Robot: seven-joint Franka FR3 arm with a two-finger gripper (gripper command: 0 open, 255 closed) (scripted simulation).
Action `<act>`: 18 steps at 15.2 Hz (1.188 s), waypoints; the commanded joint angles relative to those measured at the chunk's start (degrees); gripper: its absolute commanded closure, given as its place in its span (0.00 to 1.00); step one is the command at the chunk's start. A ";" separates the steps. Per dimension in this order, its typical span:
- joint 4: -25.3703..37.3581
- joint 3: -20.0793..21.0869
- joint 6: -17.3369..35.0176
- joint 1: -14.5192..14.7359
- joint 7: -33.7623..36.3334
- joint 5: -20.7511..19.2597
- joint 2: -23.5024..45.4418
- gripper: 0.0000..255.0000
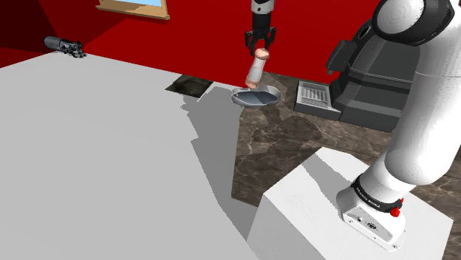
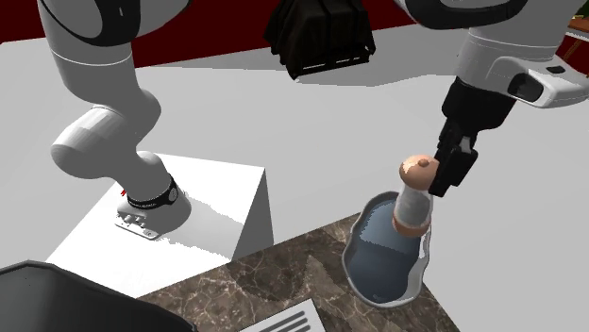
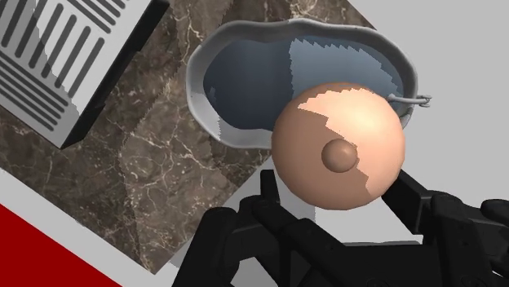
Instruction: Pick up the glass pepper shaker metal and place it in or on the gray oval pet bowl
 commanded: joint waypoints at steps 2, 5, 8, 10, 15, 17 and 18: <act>-2.60 0.03 2.50 0.05 0.37 -0.06 -0.12 1.00; -3.73 0.03 3.61 0.04 0.49 -0.09 -0.14 1.00; -3.73 0.03 3.61 0.04 0.49 -0.09 -0.13 1.00; -3.72 0.03 3.61 0.04 0.49 -0.09 -0.13 1.00; -3.72 0.03 3.60 0.04 0.49 -0.09 -0.13 0.00; -3.72 0.03 3.60 0.04 0.49 -0.09 -0.13 0.00; -1.72 0.08 1.66 0.16 0.43 -0.06 -0.07 0.00</act>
